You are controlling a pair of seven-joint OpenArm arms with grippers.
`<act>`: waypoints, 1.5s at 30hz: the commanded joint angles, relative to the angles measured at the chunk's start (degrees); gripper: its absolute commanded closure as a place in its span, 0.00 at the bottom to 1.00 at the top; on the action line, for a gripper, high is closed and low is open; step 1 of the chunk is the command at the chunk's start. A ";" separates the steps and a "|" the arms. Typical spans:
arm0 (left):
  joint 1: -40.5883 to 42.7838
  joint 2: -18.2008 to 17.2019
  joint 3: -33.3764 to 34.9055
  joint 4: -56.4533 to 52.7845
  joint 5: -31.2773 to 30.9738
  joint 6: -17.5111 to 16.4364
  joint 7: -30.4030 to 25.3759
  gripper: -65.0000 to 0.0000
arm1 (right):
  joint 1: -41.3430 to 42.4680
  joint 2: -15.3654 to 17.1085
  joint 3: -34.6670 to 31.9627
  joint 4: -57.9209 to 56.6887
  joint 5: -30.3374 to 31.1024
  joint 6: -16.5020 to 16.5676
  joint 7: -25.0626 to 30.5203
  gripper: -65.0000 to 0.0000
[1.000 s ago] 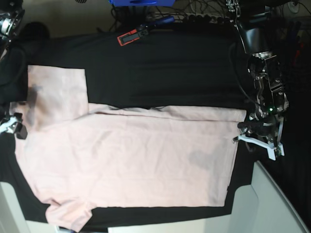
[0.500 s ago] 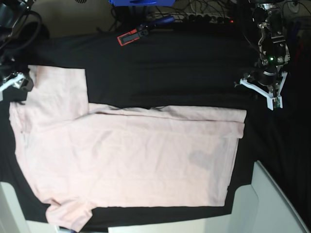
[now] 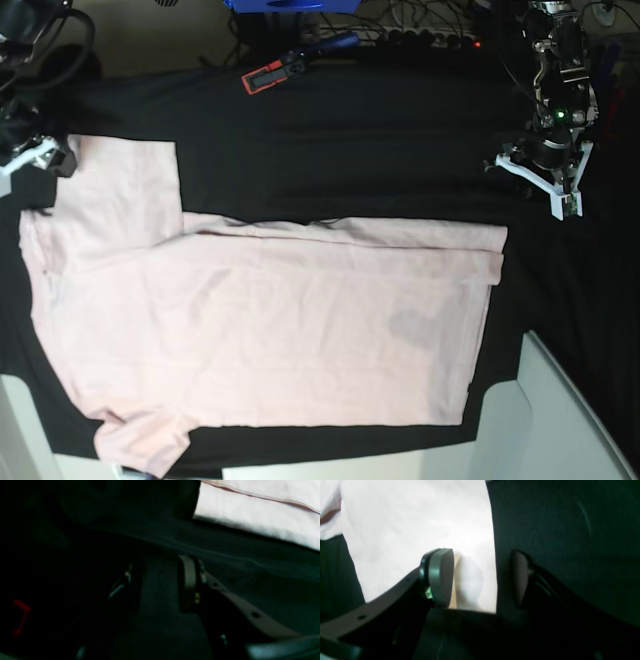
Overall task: Fold the T-shirt properly
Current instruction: 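Raise both grippers away from the folded shirt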
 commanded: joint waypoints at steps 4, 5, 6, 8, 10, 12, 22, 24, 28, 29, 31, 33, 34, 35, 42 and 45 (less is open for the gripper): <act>-0.12 -0.87 -0.21 1.04 0.04 0.21 -0.82 0.64 | -1.32 0.63 0.29 -0.33 -0.95 -0.10 -1.41 0.47; -0.12 -0.87 -0.21 1.04 0.04 0.21 -0.82 0.64 | -1.41 0.63 1.00 -1.04 -0.95 -0.10 -1.41 0.47; -0.12 -0.87 -0.21 1.04 0.04 0.21 -0.82 0.64 | -1.41 0.63 2.23 -1.83 -1.03 -0.10 -1.41 0.47; -0.03 -0.87 -0.21 1.04 0.04 0.21 -0.82 0.64 | -1.41 0.63 4.69 -3.85 -1.03 -0.10 -1.41 0.47; -0.03 -0.87 -0.21 1.04 0.04 0.21 -0.82 0.64 | -1.50 0.63 5.57 -4.82 -1.03 -0.10 -1.41 0.47; -0.03 -0.87 -0.21 1.12 0.04 0.21 -0.82 0.64 | -1.59 0.63 5.48 -5.26 -1.03 -0.10 -1.41 0.47; -0.03 -0.87 -0.21 1.12 0.04 0.21 -0.82 0.64 | -2.91 -2.36 5.30 -4.99 -1.12 -0.10 -1.93 0.48; -0.03 -0.87 -0.21 1.12 0.04 0.21 -0.82 0.64 | -2.91 -2.71 4.51 -4.99 -1.12 -0.10 -1.93 0.48; -0.12 -0.87 -0.21 1.12 0.04 0.21 -0.82 0.64 | -3.43 -2.71 -0.41 -4.82 -0.77 -0.10 -1.85 0.48; -0.12 -0.87 -0.21 1.12 0.04 0.21 -0.82 0.64 | -3.52 -2.71 -1.11 -4.82 -0.77 -0.10 -1.85 0.48; -0.12 -0.87 -0.29 1.12 0.04 0.21 -0.82 0.64 | -3.52 -2.71 -1.99 -4.82 -0.77 -0.10 -1.85 0.48; -0.12 -0.87 -0.29 1.12 0.04 0.21 -0.82 0.64 | -3.52 -2.71 -3.05 -4.82 -0.77 -0.10 -1.85 0.48; -0.29 -0.87 -0.29 1.12 0.04 0.21 -0.82 0.64 | -3.52 -2.71 -3.31 -4.82 -0.77 -0.10 -1.85 0.50; -0.29 -0.87 -0.29 1.12 0.04 0.21 -0.82 0.64 | -3.52 -2.71 -3.22 -4.82 -0.77 -0.10 -1.85 0.54; -0.64 -0.87 -0.21 1.12 0.04 0.21 -0.82 0.64 | -3.52 -2.71 -3.22 -4.82 -0.77 -0.10 -1.85 0.80; -0.64 -0.78 -0.21 1.12 0.04 0.21 -0.82 0.64 | -3.26 -2.71 -3.22 -4.82 -0.77 -0.10 -1.93 0.98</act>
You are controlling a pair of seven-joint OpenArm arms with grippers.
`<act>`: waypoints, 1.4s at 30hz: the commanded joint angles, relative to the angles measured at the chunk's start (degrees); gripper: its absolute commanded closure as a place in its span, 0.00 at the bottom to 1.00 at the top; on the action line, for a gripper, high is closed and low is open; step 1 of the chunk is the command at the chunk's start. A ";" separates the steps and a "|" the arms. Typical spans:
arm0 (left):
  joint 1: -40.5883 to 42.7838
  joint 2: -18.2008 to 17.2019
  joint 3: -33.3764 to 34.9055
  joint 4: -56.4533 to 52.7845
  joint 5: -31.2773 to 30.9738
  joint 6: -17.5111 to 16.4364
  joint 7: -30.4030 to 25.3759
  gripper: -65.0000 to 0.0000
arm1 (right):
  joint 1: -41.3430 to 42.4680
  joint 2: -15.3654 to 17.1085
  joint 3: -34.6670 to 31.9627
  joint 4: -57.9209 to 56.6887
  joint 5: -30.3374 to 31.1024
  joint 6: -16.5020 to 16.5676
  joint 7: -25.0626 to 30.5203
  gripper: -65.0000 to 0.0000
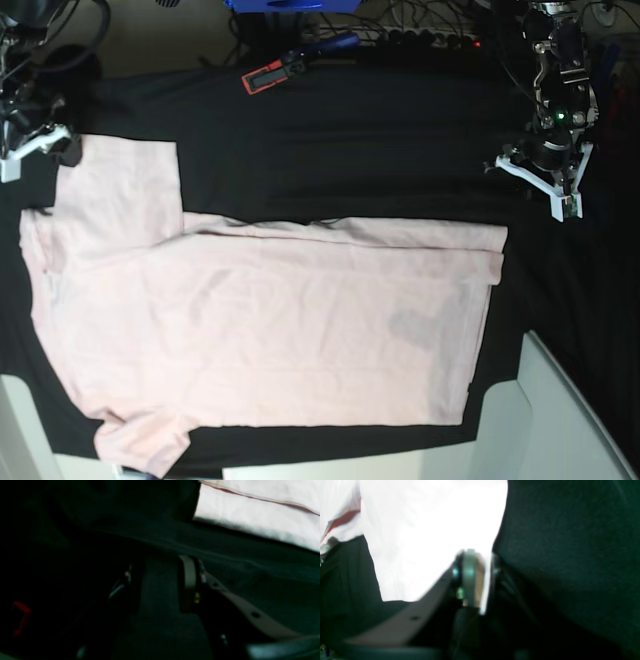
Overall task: Fold the T-shirt properly
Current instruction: 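Raise both grippers away from the folded shirt, then move the right gripper along the shirt side toward the sleeve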
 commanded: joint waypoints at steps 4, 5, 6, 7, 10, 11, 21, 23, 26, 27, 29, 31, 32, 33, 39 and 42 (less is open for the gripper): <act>-0.14 -0.80 -0.21 1.08 0.06 0.21 -0.97 0.64 | -0.15 -0.83 -0.97 -0.91 -4.75 -0.49 -7.36 1.00; -0.14 -0.80 -0.21 1.08 0.06 0.21 -0.97 0.64 | 0.73 -0.75 -0.97 -0.91 -4.75 -0.49 -7.53 1.00; -0.05 -0.80 -0.21 1.08 0.06 0.21 -0.97 0.64 | 1.25 -0.66 -1.06 -0.91 -4.75 -0.49 -7.53 1.00; 0.04 -0.80 -0.21 1.08 0.06 0.21 -0.97 0.64 | 1.61 -0.48 -1.06 -0.38 -4.75 -0.49 -7.62 1.00; 0.12 -0.80 -0.21 1.08 0.06 0.21 -0.97 0.64 | 3.01 -0.48 -3.08 5.25 -5.01 -0.49 -10.79 1.00; 0.12 -0.80 -0.21 1.08 0.06 0.21 -0.97 0.64 | 3.45 -0.48 -4.84 7.97 -5.01 -0.49 -12.19 1.00; 1.18 -0.80 -0.73 1.08 0.06 0.21 -0.97 0.64 | 14.09 1.72 -9.15 16.06 -5.19 -0.49 -20.81 1.00; 1.44 -0.80 -0.82 1.08 0.06 0.21 -0.97 0.64 | 16.02 2.16 -9.15 16.06 -6.33 -0.49 -20.81 1.00; 1.79 -0.80 -0.82 1.08 0.06 0.21 -0.97 0.64 | 19.72 2.59 -9.15 15.45 -11.78 -0.49 -20.81 1.00; 1.79 -0.80 -0.73 1.08 0.06 0.21 -0.97 0.64 | 21.03 2.59 -9.15 14.65 -13.63 -0.49 -20.81 1.00; 1.79 -0.80 -0.38 1.08 0.06 0.21 -0.97 0.65 | 23.94 2.51 -9.15 11.93 -16.44 -0.49 -20.81 1.00; 1.79 -0.63 -0.29 1.08 0.06 0.21 -0.97 0.65 | 26.05 2.77 -9.15 9.38 -16.62 -0.49 -20.72 1.00; 1.79 -0.63 -0.29 1.08 0.06 0.21 -0.97 0.65 | 26.84 2.86 -9.15 8.50 -16.62 -0.49 -20.55 1.00; 1.79 -0.63 -0.29 1.08 0.06 0.21 -0.97 0.65 | 27.72 2.86 -9.15 7.71 -16.62 -0.49 -20.46 1.00; 1.88 -0.63 -0.21 1.08 0.06 0.21 -0.97 0.65 | 34.49 4.09 -10.64 1.38 -16.79 -0.49 -20.28 1.00; 1.88 -0.71 -0.21 0.99 0.06 0.21 -0.97 0.65 | 37.30 4.18 -14.34 -0.47 -16.79 -0.49 -18.44 1.00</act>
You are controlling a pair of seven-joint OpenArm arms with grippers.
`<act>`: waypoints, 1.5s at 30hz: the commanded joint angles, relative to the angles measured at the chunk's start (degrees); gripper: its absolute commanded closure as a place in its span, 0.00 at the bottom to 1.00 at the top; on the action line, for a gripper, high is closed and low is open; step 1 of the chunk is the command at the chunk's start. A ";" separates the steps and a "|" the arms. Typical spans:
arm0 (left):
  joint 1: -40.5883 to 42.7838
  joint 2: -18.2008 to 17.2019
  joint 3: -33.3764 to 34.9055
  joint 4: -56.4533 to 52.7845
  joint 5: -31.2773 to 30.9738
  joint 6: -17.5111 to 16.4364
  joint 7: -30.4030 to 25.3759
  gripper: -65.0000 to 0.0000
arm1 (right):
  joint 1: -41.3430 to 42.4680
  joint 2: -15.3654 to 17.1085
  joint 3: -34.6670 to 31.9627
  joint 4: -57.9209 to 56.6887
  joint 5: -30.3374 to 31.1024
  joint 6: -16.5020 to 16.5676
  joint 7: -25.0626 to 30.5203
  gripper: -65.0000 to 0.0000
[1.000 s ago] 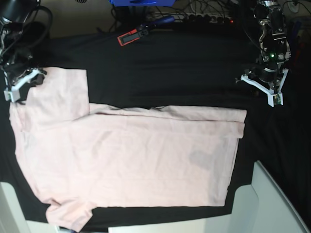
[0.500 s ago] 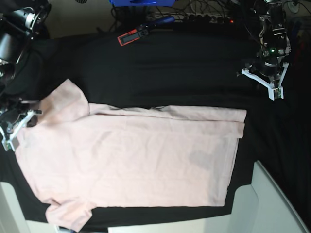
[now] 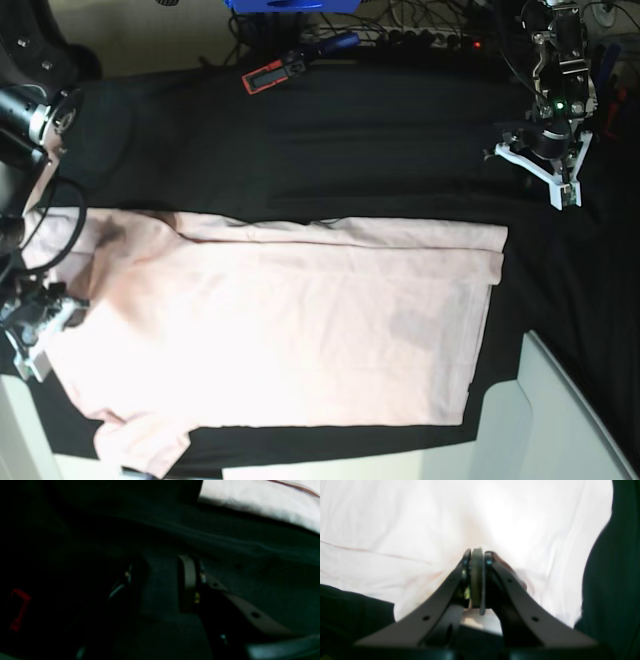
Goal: Fold the T-shirt properly
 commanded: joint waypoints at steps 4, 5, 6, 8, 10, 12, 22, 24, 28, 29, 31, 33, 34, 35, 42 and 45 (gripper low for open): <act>0.86 -0.74 -0.23 1.08 0.01 0.19 -1.00 0.65 | 4.24 0.53 -3.32 -1.20 0.74 0.21 2.56 1.00; 1.04 -0.74 -0.23 1.08 0.01 0.19 -1.00 0.65 | 5.04 0.62 -3.58 -2.69 0.74 0.21 2.56 1.00; 1.04 -0.74 -0.32 0.99 0.01 0.19 -1.00 0.65 | 5.65 1.23 -3.67 -4.36 0.74 0.21 2.73 1.00; 1.74 -0.74 -0.58 0.90 0.01 0.19 -1.00 0.65 | 6.71 1.49 -3.67 -6.91 0.74 -0.54 4.84 1.00; 2.18 -0.74 -0.67 0.99 0.01 0.19 -1.00 0.65 | 7.32 1.85 -3.67 -9.37 0.74 -2.03 7.74 1.00; 2.27 -0.74 -0.67 0.82 0.10 0.19 -1.26 0.65 | 8.55 2.11 -3.76 -11.92 0.74 -3.53 9.94 1.00; 5.26 4.71 -0.84 0.73 19.97 0.28 -9.00 0.65 | 13.65 1.76 -3.76 -17.90 0.74 -5.02 15.13 1.00; 5.34 5.59 -0.84 0.73 20.50 0.28 -9.00 0.65 | 14.44 1.85 -3.76 -19.04 0.74 -6.16 16.54 1.00; 5.43 5.86 -0.84 0.99 20.50 0.28 -9.00 0.65 | 15.94 2.02 -3.76 -22.82 0.74 -8.45 20.23 1.00; 5.43 5.86 -0.76 0.90 20.50 0.28 -9.00 0.65 | 15.94 2.02 -3.76 -23.35 0.74 -8.63 21.11 1.00; 5.43 5.86 -0.76 0.90 20.50 0.28 -9.00 0.65 | 15.94 1.76 -3.76 -23.70 0.74 -8.71 22.60 1.00; 5.43 5.86 -0.76 0.90 20.50 0.28 -9.00 0.65 | 15.76 1.67 -3.58 -23.70 0.74 -11.18 23.39 0.98; 5.43 5.86 -0.76 0.90 20.50 0.28 -9.00 0.65 | 15.67 1.58 -3.40 -23.70 0.74 -13.37 24.10 0.98; 5.43 5.86 -0.76 0.99 20.50 0.28 -9.00 0.65 | 15.50 1.58 -3.32 -23.70 0.74 -15.04 24.97 0.97; 5.43 5.86 -0.76 0.90 20.50 0.28 -9.00 0.65 | 14.44 1.67 -3.23 -23.26 0.91 -19.61 27.00 0.51; 5.17 5.86 -0.76 0.99 20.50 0.28 -9.00 0.65 | 14.18 1.93 -3.14 -22.12 1.00 -19.53 27.08 0.50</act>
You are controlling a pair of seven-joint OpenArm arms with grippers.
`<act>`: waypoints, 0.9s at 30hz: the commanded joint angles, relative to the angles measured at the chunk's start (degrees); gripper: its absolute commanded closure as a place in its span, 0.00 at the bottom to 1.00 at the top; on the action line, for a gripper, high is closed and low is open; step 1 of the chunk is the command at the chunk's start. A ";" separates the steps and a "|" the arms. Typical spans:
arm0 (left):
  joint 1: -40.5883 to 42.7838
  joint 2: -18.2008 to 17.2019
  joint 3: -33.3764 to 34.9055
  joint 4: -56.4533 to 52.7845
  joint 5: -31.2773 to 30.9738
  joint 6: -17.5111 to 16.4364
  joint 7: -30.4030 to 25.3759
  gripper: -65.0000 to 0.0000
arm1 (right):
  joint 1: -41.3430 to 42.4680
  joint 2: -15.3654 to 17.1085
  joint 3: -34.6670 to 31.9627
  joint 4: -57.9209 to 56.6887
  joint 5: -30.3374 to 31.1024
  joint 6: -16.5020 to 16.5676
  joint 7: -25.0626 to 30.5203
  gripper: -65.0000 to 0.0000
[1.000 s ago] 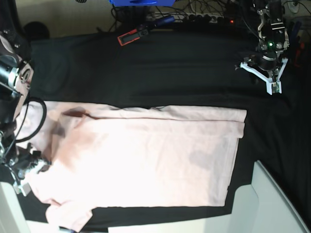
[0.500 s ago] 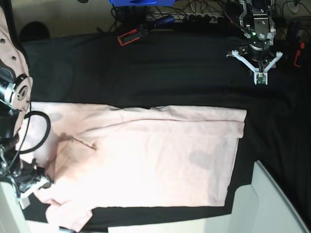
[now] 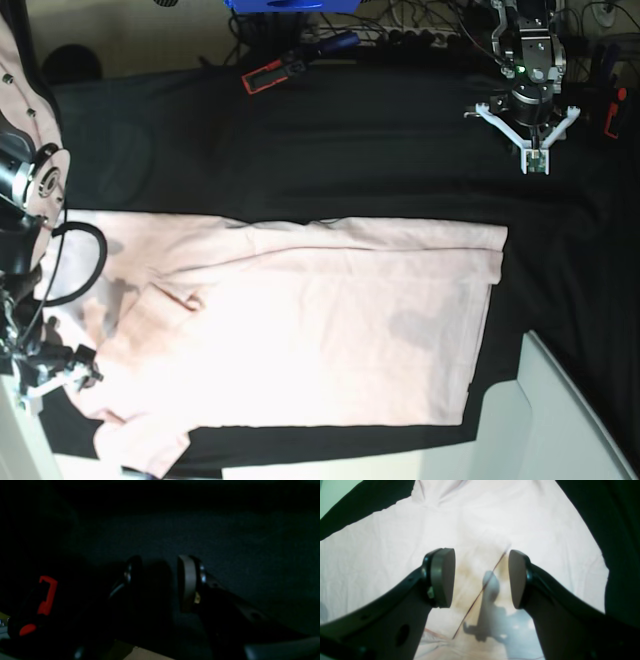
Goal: Fold the T-shirt properly
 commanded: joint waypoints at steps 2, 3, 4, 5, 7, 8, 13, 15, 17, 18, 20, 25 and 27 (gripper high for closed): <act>-0.23 -0.37 -0.21 1.19 0.17 0.34 -1.00 0.65 | -0.24 0.95 0.23 5.20 0.72 0.49 1.51 0.50; -0.41 0.07 -0.30 1.37 0.00 0.34 -1.08 0.65 | -2.00 0.77 0.14 7.84 0.72 0.58 1.16 0.50; -0.50 0.51 -0.38 1.98 -0.62 0.34 -1.08 0.65 | -3.76 0.69 -0.21 10.65 0.72 0.76 0.98 0.50; -0.50 0.77 -0.65 3.04 -2.03 0.34 -1.08 0.65 | -6.31 0.69 -0.30 13.29 0.72 1.81 0.37 0.50; -0.50 1.65 -3.11 6.03 -8.27 0.34 -0.82 0.64 | -11.32 0.51 -0.30 19.09 0.72 5.95 -1.57 0.50; -0.50 2.00 -4.87 7.08 -12.14 0.34 -0.65 0.64 | -13.60 0.07 -0.30 21.46 0.72 8.06 -2.71 0.50; -3.92 1.74 -7.86 9.28 -25.15 0.34 -0.47 0.64 | -26.44 -0.72 -0.30 32.36 0.63 16.23 -7.10 0.53; -5.68 1.83 -7.51 8.49 -25.59 0.34 -0.47 0.64 | -30.57 -1.69 -0.30 35.97 0.63 18.16 -7.28 0.59; -8.14 2.18 -7.33 6.29 -25.76 0.34 -0.38 0.64 | -35.84 -2.21 -0.30 39.57 0.63 19.57 -7.28 0.67; -9.11 2.27 -7.33 5.06 -25.76 0.34 -0.03 0.64 | -37.78 -2.39 -0.39 40.89 0.63 20.10 -7.28 0.69; -12.10 2.35 -7.33 2.60 -25.76 0.34 3.49 0.64 | -40.59 -2.83 -0.39 42.56 0.54 20.14 -7.28 0.71; -17.99 2.88 -7.42 -3.82 -25.76 0.34 8.76 0.64 | -43.76 -3.09 -0.39 44.32 0.54 20.14 -7.28 0.71; -19.22 3.06 -7.42 -4.88 -25.76 0.26 8.76 0.64 | -43.93 -3.09 -0.39 43.88 0.54 20.14 -7.28 0.71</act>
